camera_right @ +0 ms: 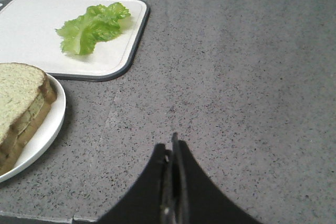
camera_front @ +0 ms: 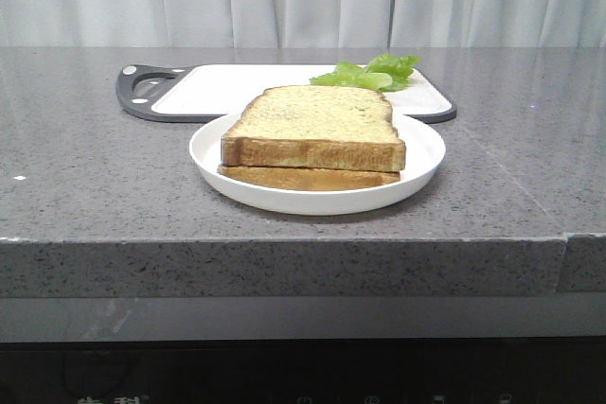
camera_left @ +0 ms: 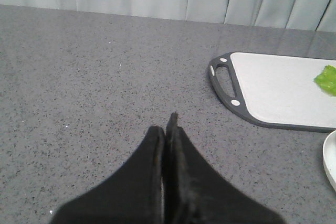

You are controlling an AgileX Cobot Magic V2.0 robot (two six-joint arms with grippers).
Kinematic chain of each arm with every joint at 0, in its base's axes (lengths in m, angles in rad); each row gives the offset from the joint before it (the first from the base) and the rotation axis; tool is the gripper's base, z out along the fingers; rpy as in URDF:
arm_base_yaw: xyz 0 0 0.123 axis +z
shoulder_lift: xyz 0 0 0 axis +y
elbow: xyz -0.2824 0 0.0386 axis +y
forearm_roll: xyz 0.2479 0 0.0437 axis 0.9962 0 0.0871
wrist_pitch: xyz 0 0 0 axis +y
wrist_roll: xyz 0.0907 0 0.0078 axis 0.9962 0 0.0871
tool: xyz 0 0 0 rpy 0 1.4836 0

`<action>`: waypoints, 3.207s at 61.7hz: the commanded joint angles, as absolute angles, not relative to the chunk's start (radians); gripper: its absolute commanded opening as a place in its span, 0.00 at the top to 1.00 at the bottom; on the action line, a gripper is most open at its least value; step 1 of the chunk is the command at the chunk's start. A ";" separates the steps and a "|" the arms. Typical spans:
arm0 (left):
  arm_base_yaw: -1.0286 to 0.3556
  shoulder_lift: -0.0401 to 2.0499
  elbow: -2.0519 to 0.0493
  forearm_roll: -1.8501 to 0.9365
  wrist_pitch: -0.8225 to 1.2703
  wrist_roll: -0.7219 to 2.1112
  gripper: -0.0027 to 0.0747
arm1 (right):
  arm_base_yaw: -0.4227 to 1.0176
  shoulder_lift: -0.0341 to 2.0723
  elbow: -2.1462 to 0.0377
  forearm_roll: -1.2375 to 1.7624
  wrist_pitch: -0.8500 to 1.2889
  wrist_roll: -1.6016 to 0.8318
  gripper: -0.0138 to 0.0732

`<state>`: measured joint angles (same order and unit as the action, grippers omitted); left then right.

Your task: Left arm grabs bread, right arm adds lettuce

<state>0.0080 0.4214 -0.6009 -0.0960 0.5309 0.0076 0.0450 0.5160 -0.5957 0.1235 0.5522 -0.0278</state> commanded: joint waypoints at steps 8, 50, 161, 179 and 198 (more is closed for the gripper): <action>0.011 0.455 -0.624 -0.109 0.455 0.000 0.92 | 0.039 0.538 -0.630 0.116 0.490 -0.032 0.88; 0.008 0.877 -0.874 -0.678 0.821 0.417 0.45 | 0.039 0.538 -0.630 0.116 0.495 -0.032 0.36; -0.554 1.704 -1.448 -0.446 0.959 0.031 0.99 | 0.039 0.538 -0.630 0.116 0.496 -0.032 0.36; -0.554 1.585 -1.448 -0.434 0.989 0.037 0.99 | 0.039 0.538 -0.630 0.117 0.462 -0.032 0.36; -0.542 1.319 -1.314 -0.364 0.989 0.037 0.99 | 0.041 0.638 -0.687 0.170 0.500 -0.032 0.36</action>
<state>-0.5483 1.4188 -1.3369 -0.3478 1.0182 0.0358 0.0450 0.5898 -0.6315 0.1467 0.5435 -0.0251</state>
